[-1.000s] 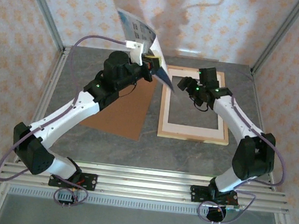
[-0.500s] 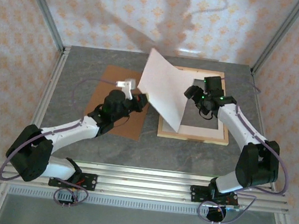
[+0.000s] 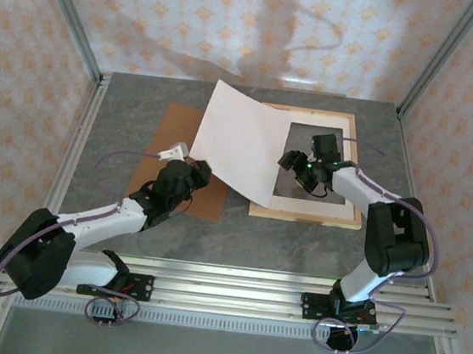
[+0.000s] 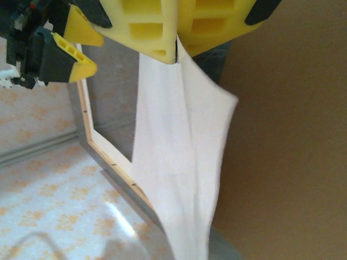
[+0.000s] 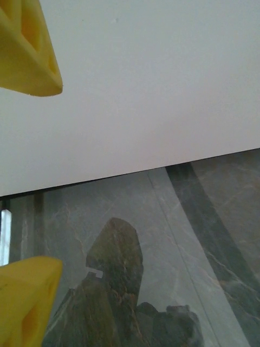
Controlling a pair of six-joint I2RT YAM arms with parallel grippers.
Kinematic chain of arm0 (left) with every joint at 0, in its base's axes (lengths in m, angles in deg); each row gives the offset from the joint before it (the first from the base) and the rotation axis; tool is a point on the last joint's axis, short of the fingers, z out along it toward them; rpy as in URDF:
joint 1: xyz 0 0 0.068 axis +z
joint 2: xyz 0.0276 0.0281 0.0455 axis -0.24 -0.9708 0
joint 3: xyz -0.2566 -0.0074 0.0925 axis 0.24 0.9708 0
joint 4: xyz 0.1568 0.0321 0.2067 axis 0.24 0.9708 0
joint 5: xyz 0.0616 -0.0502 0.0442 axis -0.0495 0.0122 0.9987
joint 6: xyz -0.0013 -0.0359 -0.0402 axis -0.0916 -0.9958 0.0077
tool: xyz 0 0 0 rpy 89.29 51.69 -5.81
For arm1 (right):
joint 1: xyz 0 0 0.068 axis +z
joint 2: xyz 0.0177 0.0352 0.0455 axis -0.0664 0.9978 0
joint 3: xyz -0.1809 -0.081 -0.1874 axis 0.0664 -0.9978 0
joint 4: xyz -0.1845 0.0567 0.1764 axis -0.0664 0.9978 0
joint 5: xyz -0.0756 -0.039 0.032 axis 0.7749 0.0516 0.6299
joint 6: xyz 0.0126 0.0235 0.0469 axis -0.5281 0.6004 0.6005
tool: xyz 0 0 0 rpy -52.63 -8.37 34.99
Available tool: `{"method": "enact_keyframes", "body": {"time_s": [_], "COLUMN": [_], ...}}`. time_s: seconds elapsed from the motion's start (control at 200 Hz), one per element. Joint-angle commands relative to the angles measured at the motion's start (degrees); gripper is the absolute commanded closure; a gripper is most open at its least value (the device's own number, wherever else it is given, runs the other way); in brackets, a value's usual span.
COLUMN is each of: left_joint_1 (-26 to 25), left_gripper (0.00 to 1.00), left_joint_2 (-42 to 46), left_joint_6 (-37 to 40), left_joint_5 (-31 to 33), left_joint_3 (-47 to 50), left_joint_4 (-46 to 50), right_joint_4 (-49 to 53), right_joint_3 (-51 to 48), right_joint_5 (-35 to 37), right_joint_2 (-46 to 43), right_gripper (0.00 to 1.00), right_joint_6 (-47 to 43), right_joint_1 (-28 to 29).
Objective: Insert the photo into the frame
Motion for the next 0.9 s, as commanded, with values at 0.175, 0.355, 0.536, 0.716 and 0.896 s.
{"method": "enact_keyframes", "body": {"time_s": [0.175, 0.355, 0.536, 0.716, 0.896], "left_joint_1": [0.0, 0.0, 0.1, 0.0, 0.0], "left_gripper": [1.00, 1.00, 1.00, 1.00, 1.00], "left_joint_2": [0.4, 2.8, 3.1, 1.4, 0.3], "left_joint_6": [-10.1, -11.8, -11.1, -11.4, -11.5], "left_joint_5": [3.8, 6.3, 6.1, 4.6, 3.7], "left_joint_3": [3.6, 4.2, 4.2, 4.4, 4.2], "left_joint_4": [2.8, 5.7, 6.3, 4.6, 3.6], "right_joint_4": [-6.4, -8.3, -11.8, -12.2, -11.7], "right_joint_3": [1.8, 1.4, 0.8, 1.5, 1.7], "right_joint_5": [-4.0, -5.0, -6.9, -7.7, -7.9], "right_joint_2": [5.7, 8.1, 8.7, 7.9, 8.0], "right_gripper": [0.41, 0.45, 0.48, 0.51, 0.58], "right_joint_6": [1.1, 1.9, 3.3, 3.1, 2.6], "right_joint_1": [3.8, 4.4, 4.8, 5.8, 5.8]}}
